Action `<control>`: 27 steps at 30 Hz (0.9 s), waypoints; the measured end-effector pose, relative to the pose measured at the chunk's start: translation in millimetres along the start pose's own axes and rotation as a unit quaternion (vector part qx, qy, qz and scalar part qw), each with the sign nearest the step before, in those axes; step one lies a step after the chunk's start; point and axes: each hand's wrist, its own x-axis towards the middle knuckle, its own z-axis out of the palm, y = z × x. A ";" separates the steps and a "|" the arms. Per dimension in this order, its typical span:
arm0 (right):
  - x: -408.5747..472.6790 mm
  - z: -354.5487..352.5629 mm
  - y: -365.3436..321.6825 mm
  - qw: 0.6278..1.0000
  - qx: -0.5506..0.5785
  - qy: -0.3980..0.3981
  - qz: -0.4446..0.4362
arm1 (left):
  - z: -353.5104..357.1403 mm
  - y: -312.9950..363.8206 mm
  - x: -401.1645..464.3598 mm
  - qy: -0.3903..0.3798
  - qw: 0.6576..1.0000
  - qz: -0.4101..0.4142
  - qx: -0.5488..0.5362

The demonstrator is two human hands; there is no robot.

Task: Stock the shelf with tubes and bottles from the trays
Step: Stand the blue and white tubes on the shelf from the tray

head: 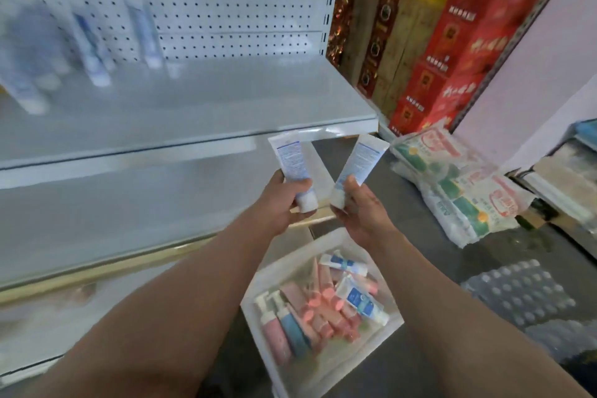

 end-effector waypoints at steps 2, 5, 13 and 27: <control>1.1 27.9 -15.0 0.999 0.010 -0.025 -0.026 | -10.7 27.9 -10.4 -0.001 1.000 0.027 0.001; 8.1 72.1 -33.4 0.996 -0.006 -0.072 -0.060 | -29.0 70.7 -18.9 0.007 0.998 0.069 0.001; 35.6 223.5 -33.3 0.982 -0.022 -0.164 -0.094 | -133.6 171.6 -28.0 0.113 0.976 0.181 0.042; 111.8 376.7 14.2 0.962 -0.203 -0.043 -0.175 | -299.7 234.6 7.4 0.302 0.876 0.307 0.214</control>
